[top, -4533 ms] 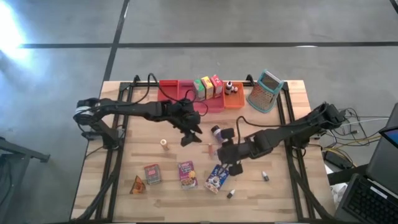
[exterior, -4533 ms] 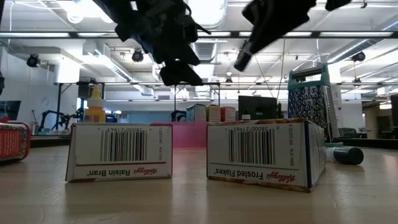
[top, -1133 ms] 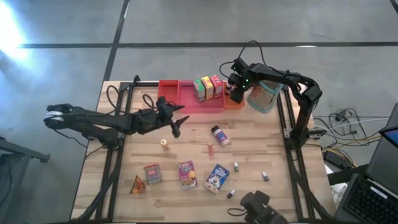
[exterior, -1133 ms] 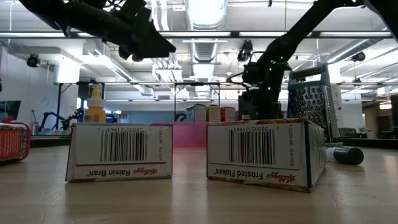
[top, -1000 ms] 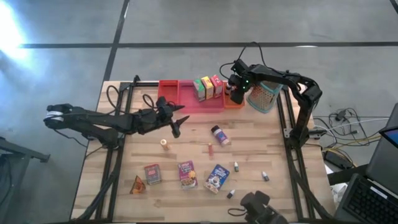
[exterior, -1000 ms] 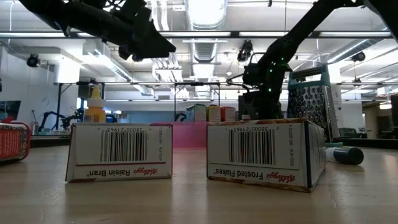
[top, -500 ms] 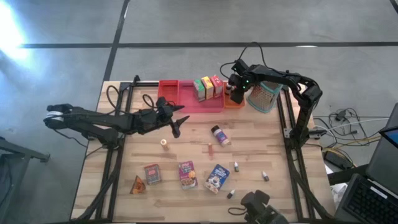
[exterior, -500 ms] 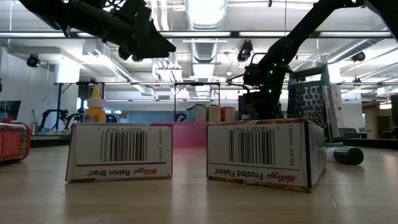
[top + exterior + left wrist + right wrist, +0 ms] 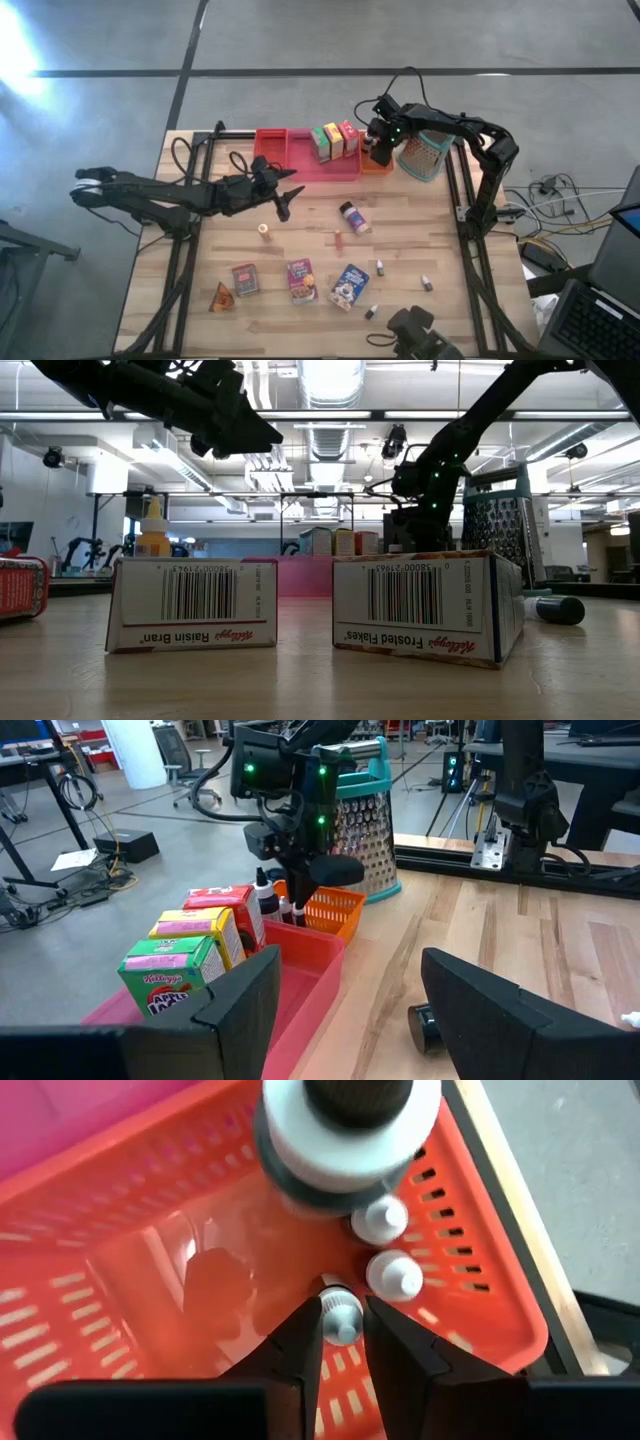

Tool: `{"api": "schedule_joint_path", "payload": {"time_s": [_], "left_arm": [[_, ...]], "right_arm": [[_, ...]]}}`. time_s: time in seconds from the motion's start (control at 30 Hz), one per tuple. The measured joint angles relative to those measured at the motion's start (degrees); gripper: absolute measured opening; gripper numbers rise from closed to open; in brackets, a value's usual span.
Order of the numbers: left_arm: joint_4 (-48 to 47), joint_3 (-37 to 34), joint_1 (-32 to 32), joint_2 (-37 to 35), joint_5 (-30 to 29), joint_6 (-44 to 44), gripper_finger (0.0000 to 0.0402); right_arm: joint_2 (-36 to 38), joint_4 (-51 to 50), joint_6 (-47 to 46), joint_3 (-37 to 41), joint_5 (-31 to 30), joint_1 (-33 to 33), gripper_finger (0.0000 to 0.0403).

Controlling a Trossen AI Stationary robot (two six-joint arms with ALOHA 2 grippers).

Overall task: Pick & Place Kitchen Items
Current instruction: Put the red food coloring bottle into the orange bin

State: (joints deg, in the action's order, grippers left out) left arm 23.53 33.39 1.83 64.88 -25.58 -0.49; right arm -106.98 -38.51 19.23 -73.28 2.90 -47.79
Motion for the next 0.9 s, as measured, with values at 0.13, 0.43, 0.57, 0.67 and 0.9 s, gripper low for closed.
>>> {"api": "schedule_joint_path", "payload": {"time_s": [0.13,0.43,0.57,0.67,0.9], "left_arm": [[0.0,0.0,0.01,0.0,0.0,0.0,0.0248],[0.0,0.0,0.04,0.0,0.0,0.02,0.0248],[0.0,0.0,0.04,0.0,0.02,0.02,0.0248],[0.01,0.0,0.02,0.0,0.0,0.02,0.0248],[0.0,0.0,0.0,0.0,0.02,-0.07,0.0248]], "right_arm": [[0.57,-2.18,0.26,-0.62,0.02,0.0,0.0073],[3.88,-2.29,0.49,-1.2,0.14,0.0,0.0108],[3.89,-3.1,0.43,-1.2,0.17,0.02,0.0118],[3.89,-3.11,0.28,-1.2,0.17,0.11,0.0124],[3.89,-3.48,0.22,-1.2,2.33,0.4,0.0126]]}}
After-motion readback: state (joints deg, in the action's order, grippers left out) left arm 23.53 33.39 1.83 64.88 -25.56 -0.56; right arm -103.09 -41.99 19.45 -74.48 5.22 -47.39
